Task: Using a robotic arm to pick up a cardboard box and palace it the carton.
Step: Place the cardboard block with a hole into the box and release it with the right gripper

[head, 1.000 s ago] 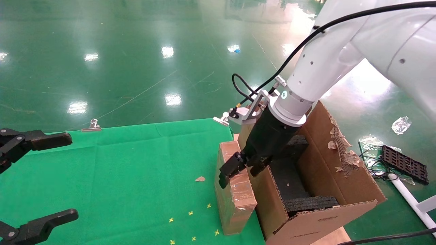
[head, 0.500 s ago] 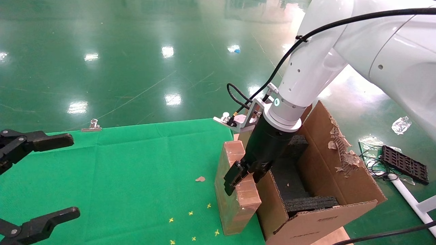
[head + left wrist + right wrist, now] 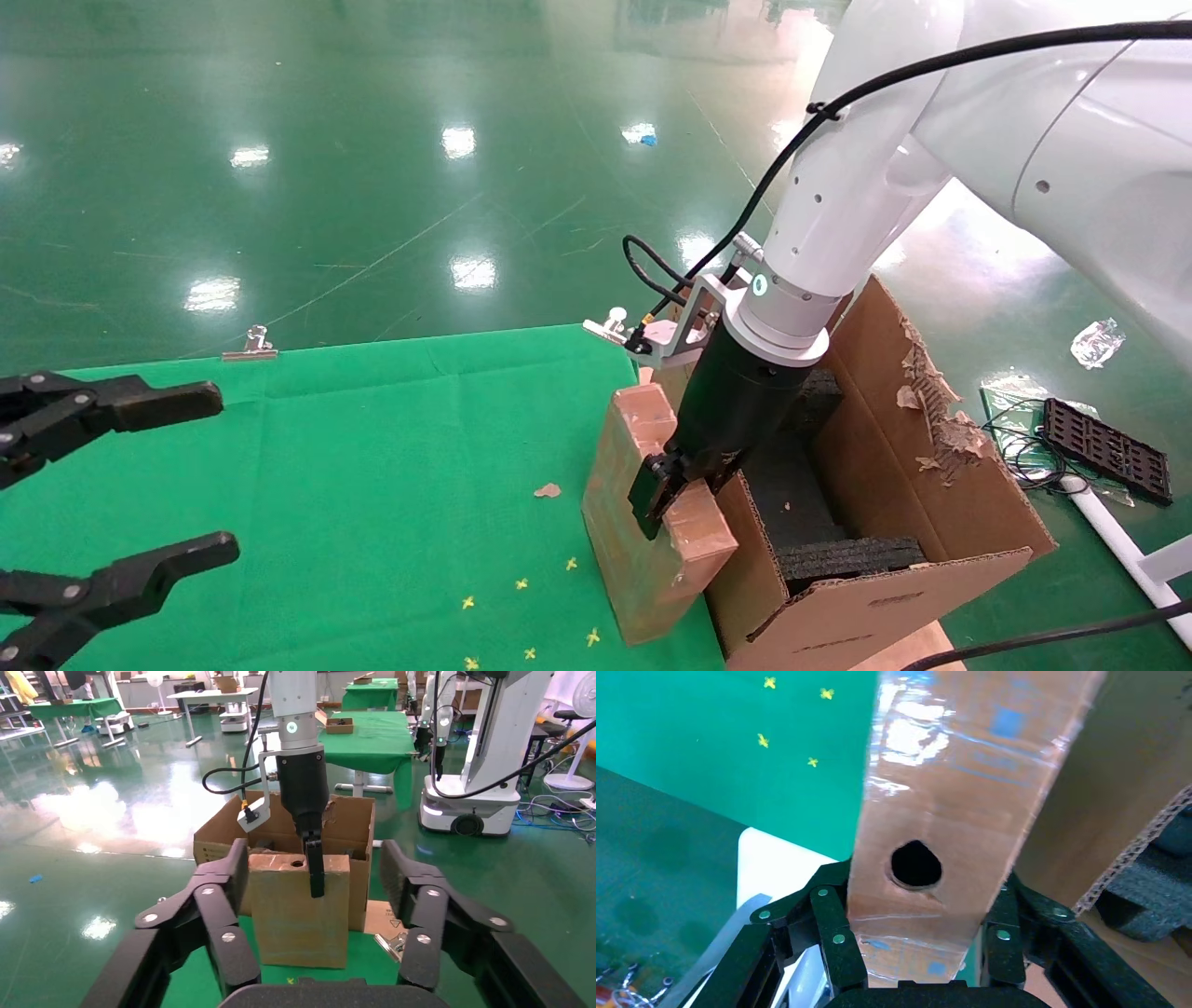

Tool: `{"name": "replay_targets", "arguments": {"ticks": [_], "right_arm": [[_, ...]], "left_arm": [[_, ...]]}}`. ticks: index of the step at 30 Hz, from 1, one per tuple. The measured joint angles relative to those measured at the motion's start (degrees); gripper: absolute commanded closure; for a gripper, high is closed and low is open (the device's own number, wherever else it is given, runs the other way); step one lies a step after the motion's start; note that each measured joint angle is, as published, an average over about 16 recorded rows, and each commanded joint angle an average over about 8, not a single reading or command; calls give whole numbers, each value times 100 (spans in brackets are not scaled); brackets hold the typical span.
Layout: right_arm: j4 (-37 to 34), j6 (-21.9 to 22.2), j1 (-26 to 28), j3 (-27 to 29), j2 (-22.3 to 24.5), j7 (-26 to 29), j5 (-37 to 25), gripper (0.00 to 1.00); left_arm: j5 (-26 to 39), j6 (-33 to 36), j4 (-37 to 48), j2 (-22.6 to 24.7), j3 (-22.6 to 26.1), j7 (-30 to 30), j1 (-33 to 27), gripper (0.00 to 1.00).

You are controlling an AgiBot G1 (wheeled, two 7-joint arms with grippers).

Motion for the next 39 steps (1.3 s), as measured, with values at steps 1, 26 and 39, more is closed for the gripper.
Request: {"name": "replay_targets", "arguments": {"ticks": [1,26,39], "right_arm": [[6,13,32,21,32,-53,33,100],[-792,412,2160,279,1615,-1606,-522,100],[-1251,268,1588,-154,2197,-1498,-984,100]], "left_arm": [[0,0,0,0,0,0,0,100],[-6,-4,0,-4,9,5,-2,100],[-9,-6,0,-6,14,7,-3,0]]}}
